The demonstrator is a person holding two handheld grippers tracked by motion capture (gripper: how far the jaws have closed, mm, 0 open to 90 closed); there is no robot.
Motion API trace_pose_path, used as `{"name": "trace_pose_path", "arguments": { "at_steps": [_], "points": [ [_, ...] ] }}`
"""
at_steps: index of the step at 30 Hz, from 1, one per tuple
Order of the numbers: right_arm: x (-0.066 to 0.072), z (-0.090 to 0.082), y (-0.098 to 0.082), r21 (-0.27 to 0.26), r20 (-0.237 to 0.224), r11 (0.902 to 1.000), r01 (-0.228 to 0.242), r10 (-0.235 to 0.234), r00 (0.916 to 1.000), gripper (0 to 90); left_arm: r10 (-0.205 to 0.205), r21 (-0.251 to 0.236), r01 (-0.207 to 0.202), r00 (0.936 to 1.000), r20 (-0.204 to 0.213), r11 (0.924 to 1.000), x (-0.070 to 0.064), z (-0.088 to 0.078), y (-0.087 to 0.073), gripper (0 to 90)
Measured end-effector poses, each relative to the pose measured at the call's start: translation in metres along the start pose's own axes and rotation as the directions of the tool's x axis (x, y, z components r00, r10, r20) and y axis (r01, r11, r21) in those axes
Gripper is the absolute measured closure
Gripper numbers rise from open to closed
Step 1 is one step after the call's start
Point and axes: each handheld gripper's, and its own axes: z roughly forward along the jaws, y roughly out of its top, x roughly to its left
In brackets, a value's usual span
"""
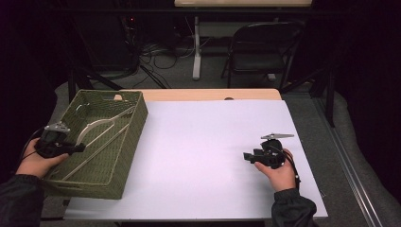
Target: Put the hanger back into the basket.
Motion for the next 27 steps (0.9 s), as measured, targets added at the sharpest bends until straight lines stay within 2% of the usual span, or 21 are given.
{"name": "trace_pose_path", "arguments": {
  "at_steps": [1,4,5,6,8,10,13,18,21,24,27],
  "points": [
    [0.000,0.000,0.000,0.000,0.000,1.0000,0.000,0.000,1.0000,47.3,-0.004,-0.012,0.003,1.0000,-0.007,0.9999,0.001,-0.001,0.000,77.9],
    [0.000,0.000,0.000,-0.002,-0.001,1.0000,0.003,-0.003,1.0000,47.3,-0.014,-0.033,0.013,0.9991,-0.040,0.9994,0.002,-0.007,-0.001,68.9],
    [0.000,0.000,0.000,-0.001,0.000,1.0000,0.001,-0.001,1.0000,47.3,-0.022,-0.047,0.019,0.9972,-0.071,0.9987,0.002,-0.009,-0.002,64.5],
    [0.000,0.000,0.000,-0.001,0.000,1.0000,0.001,-0.001,1.0000,47.3,-0.026,-0.054,0.021,0.9962,-0.084,0.9983,0.003,-0.011,-0.002,60.6],
    [0.000,0.000,0.000,-0.001,0.002,1.0000,0.000,0.000,1.0000,47.3,-0.061,-0.074,0.053,0.9928,-0.103,0.9958,0.005,-0.017,-0.003,54.0],
    [0.000,-0.001,0.000,0.005,0.001,1.0000,0.001,-0.001,1.0000,47.3,-0.102,-0.114,0.088,0.9879,-0.117,0.9895,0.008,-0.025,-0.005,47.9],
    [0.000,0.000,0.000,-0.008,-0.001,1.0000,-0.001,0.001,1.0000,47.3,-0.132,-0.148,0.111,0.9813,-0.140,0.9827,0.010,-0.037,-0.007,44.6],
    [0.000,-0.001,0.000,-0.004,0.001,1.0000,0.000,0.000,1.0000,47.2,-0.132,-0.165,0.108,0.9801,-0.148,0.9804,0.009,-0.048,-0.008,42.5],
    [0.000,-0.001,0.000,-0.005,0.004,1.0000,0.001,-0.001,1.0000,46.9,-0.152,-0.176,0.129,0.9807,-0.123,0.9758,0.006,-0.055,-0.006,41.8],
    [0.001,-0.002,0.000,0.006,0.009,0.9998,0.020,-0.021,0.9997,46.7,-0.166,-0.198,0.142,0.9803,-0.107,0.9698,-0.001,-0.060,-0.001,41.7],
    [0.002,-0.001,-0.001,-0.006,0.013,0.9996,0.028,-0.028,0.9995,45.5,-0.150,-0.215,0.128,0.9847,-0.090,0.9681,-0.012,-0.066,0.008,39.2]
  ]
}}
